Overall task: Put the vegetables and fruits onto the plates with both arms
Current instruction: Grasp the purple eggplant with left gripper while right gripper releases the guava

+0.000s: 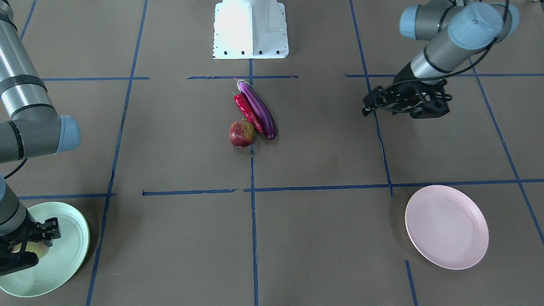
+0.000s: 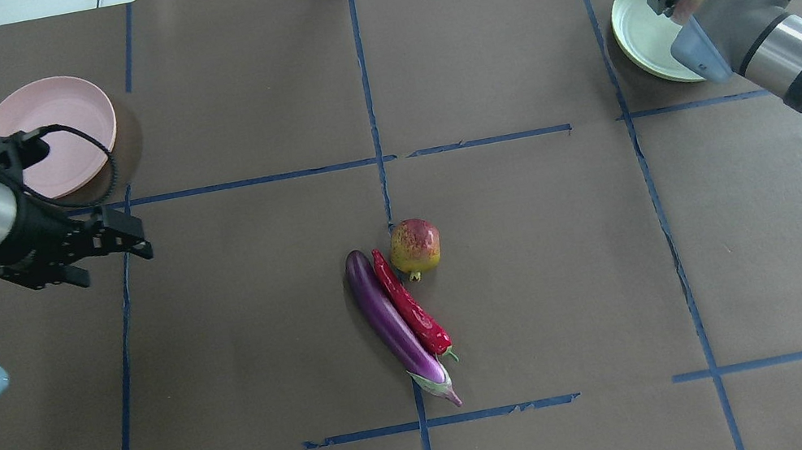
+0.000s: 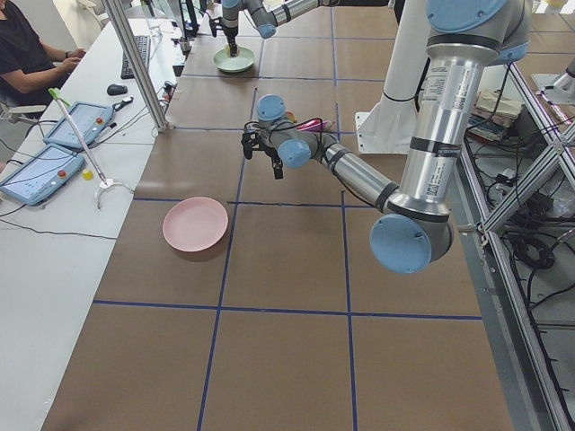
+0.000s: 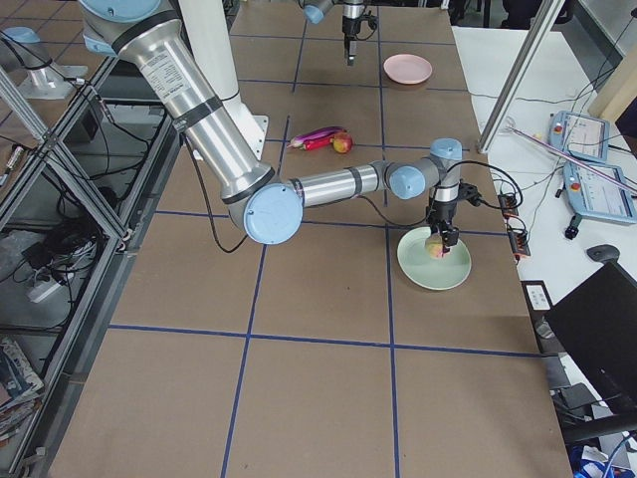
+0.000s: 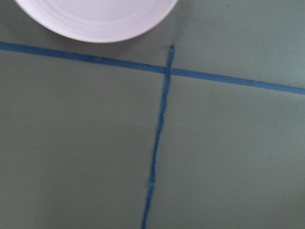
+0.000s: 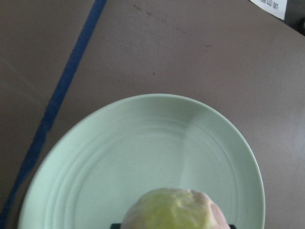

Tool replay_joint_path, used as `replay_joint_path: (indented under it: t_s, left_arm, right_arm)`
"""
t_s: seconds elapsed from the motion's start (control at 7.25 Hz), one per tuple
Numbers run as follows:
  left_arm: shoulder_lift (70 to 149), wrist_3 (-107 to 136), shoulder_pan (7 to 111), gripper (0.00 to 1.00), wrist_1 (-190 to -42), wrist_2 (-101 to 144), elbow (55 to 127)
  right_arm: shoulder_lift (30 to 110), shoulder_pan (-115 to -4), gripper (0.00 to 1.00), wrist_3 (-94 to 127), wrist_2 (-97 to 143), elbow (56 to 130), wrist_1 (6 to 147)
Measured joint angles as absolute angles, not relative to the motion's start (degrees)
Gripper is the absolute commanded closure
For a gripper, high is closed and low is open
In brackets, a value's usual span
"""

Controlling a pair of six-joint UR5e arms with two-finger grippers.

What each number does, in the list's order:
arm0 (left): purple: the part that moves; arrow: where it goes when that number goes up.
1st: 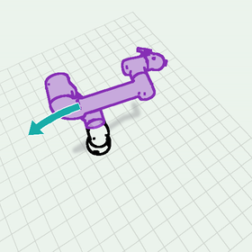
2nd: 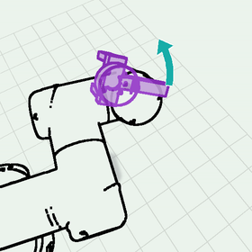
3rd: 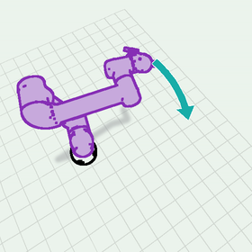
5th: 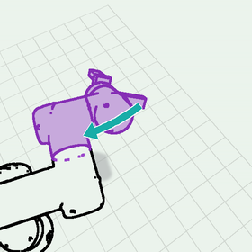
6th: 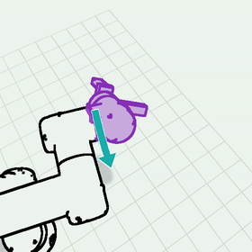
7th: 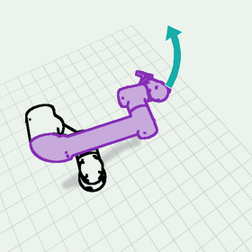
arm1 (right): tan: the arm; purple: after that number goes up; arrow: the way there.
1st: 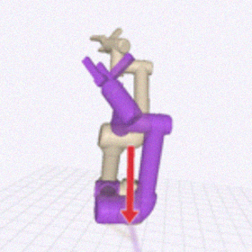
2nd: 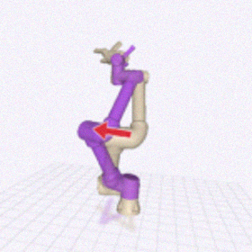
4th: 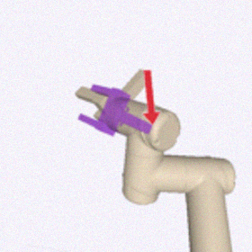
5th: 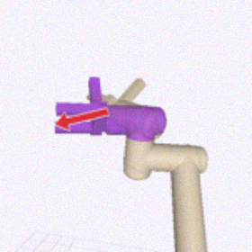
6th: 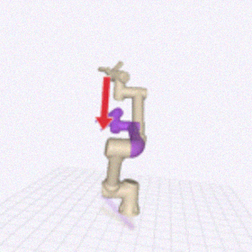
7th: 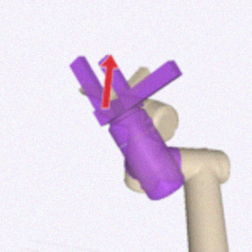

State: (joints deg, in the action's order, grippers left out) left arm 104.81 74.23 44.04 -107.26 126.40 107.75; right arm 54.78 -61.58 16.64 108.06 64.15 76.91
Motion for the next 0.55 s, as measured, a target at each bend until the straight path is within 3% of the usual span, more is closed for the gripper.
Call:
replay_joint_path:
  t_s: [0.41, 0.55]
  left_arm:
    - [119.9, 93.9, 29.0, 0.04, -107.2, 113.2, 99.5]
    - [122.8, 97.0, 26.5, 0.13, -107.3, 110.2, 96.8]
  right_arm:
    - [54.8, -61.9, 0.00, 16.7, 108.4, 63.6, 75.3]
    - [54.7, -61.9, 0.00, 16.8, 108.6, 64.2, 75.3]
